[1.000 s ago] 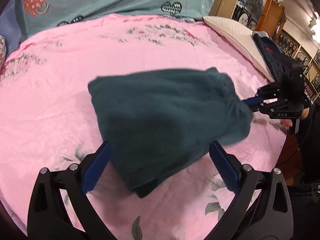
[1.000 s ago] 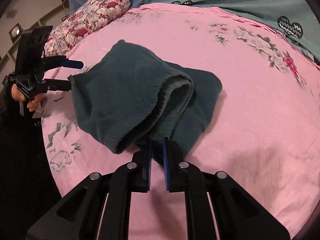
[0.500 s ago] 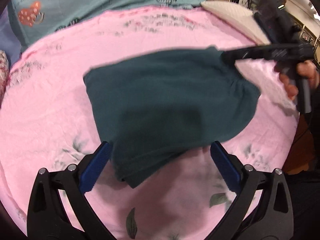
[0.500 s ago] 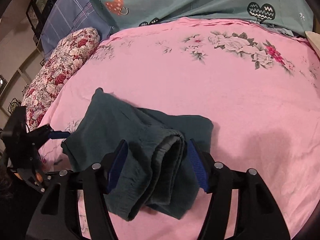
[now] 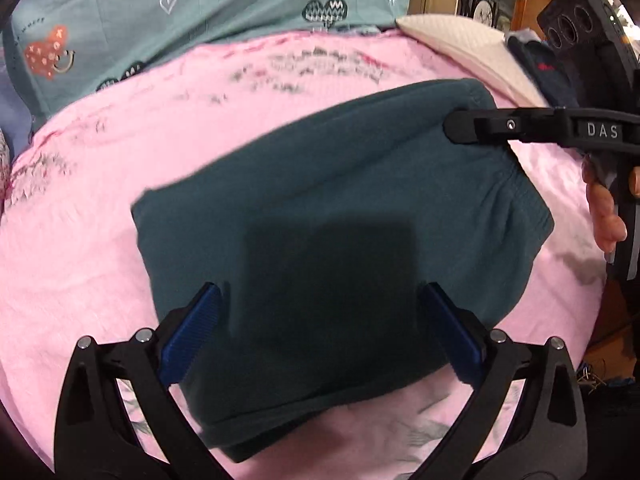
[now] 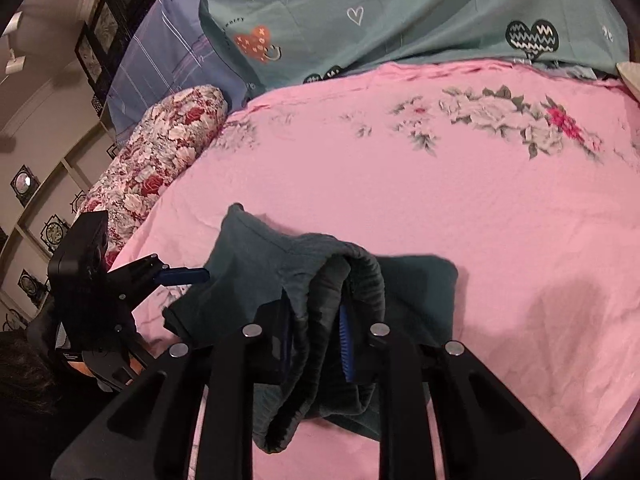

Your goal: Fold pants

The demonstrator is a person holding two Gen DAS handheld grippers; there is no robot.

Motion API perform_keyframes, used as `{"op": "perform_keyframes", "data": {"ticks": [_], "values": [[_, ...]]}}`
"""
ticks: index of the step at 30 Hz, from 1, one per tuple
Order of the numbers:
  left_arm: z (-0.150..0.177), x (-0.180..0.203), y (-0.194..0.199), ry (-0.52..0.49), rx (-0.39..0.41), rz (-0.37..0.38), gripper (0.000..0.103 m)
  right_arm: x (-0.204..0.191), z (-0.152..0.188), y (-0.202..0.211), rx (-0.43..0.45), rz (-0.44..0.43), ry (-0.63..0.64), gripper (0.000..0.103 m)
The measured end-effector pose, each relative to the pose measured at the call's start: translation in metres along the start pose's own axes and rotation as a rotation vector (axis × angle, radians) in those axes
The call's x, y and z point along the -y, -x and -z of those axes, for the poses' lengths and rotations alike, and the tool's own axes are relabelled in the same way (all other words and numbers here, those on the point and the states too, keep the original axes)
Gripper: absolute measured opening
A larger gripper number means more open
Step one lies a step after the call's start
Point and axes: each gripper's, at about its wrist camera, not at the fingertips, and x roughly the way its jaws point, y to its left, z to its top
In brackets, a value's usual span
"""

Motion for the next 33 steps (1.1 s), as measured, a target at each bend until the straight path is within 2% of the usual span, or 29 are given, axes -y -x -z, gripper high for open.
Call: {"op": "perform_keyframes", "data": {"ticks": [4, 7, 8, 10, 12, 14, 16, 18, 19, 20, 22, 23, 24, 25, 27, 28, 31, 33], "values": [[-0.021, 0.008, 0.015, -0.026, 0.067, 0.004, 0.101, -0.005, -0.031, 0.025, 0.035, 0.030, 0.038, 0.019], [-0.026, 0.011, -0.002, -0.020, 0.001, 0.017, 0.101, 0.021, -0.034, 0.002, -0.105, 0.095, -0.035, 0.019], [-0.025, 0.010, -0.016, -0.018, -0.038, 0.019, 0.101, 0.034, -0.027, -0.016, -0.180, 0.121, -0.072, 0.021], [-0.016, 0.006, -0.040, -0.010, -0.114, -0.013, 0.101, 0.053, -0.007, -0.043, -0.261, 0.199, -0.115, 0.025], [-0.009, -0.001, -0.037, 0.011, -0.106, 0.003, 0.101, 0.056, 0.000, -0.042, -0.238, 0.183, -0.127, 0.032], [-0.009, -0.009, -0.019, 0.033, -0.070, -0.001, 0.101, 0.049, -0.003, -0.023, -0.173, 0.218, -0.109, 0.042], [-0.010, -0.019, 0.006, 0.054, -0.002, -0.012, 0.101, 0.036, -0.009, 0.004, -0.080, 0.266, -0.084, 0.042], [-0.011, -0.033, 0.022, 0.081, 0.048, -0.070, 0.101, 0.019, -0.011, 0.019, -0.011, 0.280, -0.056, 0.042], [-0.008, -0.037, 0.022, 0.098, 0.052, -0.079, 0.101, 0.009, -0.013, 0.022, 0.018, 0.248, -0.045, 0.040], [-0.005, -0.043, 0.012, 0.114, 0.021, -0.087, 0.101, 0.002, -0.015, 0.021, 0.039, 0.222, -0.041, 0.035], [0.007, -0.048, -0.017, 0.138, -0.093, -0.093, 0.101, -0.007, -0.017, 0.003, 0.017, 0.218, -0.029, 0.031], [0.013, -0.049, -0.024, 0.145, -0.112, -0.083, 0.101, -0.006, -0.016, -0.010, -0.017, 0.233, -0.037, 0.030], [0.017, -0.051, -0.023, 0.155, -0.086, -0.078, 0.101, 0.000, -0.013, -0.027, -0.063, 0.270, -0.059, 0.028], [0.018, -0.053, -0.022, 0.155, -0.090, -0.069, 0.101, 0.008, -0.010, -0.041, -0.102, 0.303, -0.083, 0.022], [0.019, -0.058, -0.021, 0.174, -0.115, -0.058, 0.101, 0.025, -0.001, -0.064, -0.155, 0.312, -0.137, 0.018], [0.020, -0.060, -0.017, 0.180, -0.122, -0.057, 0.101, 0.027, 0.001, -0.066, -0.143, 0.309, -0.134, 0.019], [0.027, -0.066, 0.017, 0.196, -0.074, -0.009, 0.101, 0.019, -0.003, -0.049, -0.091, 0.281, -0.152, 0.025], [0.034, -0.072, 0.037, 0.196, -0.044, -0.029, 0.101, 0.006, -0.004, -0.032, -0.050, 0.261, -0.146, 0.030]]}}
